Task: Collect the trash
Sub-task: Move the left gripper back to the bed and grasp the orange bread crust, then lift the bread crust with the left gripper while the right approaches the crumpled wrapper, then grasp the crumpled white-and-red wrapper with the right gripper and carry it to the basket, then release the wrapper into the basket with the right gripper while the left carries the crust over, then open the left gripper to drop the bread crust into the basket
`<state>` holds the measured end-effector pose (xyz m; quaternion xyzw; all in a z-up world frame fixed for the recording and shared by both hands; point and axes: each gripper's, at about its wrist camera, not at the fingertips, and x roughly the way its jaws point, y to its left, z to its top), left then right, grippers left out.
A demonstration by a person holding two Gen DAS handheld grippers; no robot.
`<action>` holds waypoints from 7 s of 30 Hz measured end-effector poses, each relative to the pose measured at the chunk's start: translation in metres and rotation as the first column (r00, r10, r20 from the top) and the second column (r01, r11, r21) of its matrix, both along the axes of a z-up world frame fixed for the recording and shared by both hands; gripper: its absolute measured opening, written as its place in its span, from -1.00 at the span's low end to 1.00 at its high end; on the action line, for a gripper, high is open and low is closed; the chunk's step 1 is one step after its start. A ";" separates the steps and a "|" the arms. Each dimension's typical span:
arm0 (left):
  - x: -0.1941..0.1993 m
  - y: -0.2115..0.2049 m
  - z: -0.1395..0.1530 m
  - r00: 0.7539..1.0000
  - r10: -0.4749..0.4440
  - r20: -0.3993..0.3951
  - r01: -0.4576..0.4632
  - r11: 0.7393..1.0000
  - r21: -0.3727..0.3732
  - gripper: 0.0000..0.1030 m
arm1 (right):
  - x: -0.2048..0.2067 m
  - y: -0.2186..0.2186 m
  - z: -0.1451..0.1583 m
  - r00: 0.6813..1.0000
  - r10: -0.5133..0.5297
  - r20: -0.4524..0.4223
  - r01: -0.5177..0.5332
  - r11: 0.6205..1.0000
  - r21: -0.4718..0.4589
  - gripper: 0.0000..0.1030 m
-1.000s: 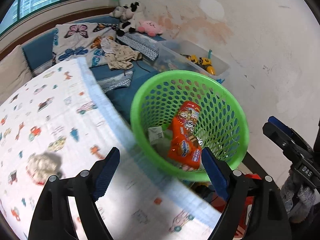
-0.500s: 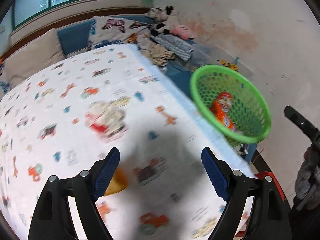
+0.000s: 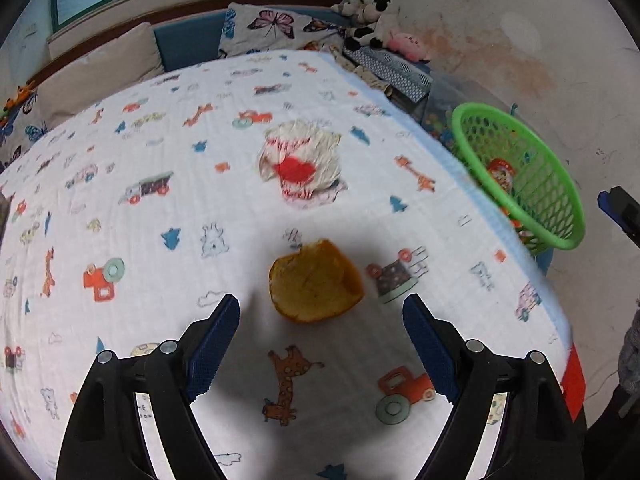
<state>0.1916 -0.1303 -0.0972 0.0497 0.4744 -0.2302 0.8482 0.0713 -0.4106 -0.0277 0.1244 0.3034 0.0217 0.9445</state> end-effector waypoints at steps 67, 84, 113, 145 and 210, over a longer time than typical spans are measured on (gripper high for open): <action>-0.003 0.086 0.036 0.982 0.169 0.090 -0.167 0.986 -0.026 -0.22 | 0.091 0.110 -0.038 0.968 0.221 -0.122 -0.224 0.975 -0.010 0.59; -0.003 0.109 0.030 0.977 0.202 0.070 -0.199 0.979 -0.038 -0.22 | 0.158 0.152 -0.059 0.949 0.257 -0.185 -0.269 0.962 -0.044 0.58; -0.001 0.101 0.033 0.980 0.186 0.071 -0.183 0.982 -0.047 -0.22 | 0.165 0.151 -0.058 0.949 0.256 -0.186 -0.262 0.965 -0.012 0.12; -0.016 -0.015 0.051 0.996 -0.036 0.087 0.040 0.998 -0.046 -0.22 | 0.044 0.015 -0.020 0.991 0.025 -0.132 -0.035 0.997 -0.074 0.12; 0.014 -0.251 0.051 0.940 -0.328 0.092 0.328 0.945 0.016 0.17 | -0.006 -0.124 -0.032 0.964 -0.235 -0.124 0.227 0.971 -0.075 0.48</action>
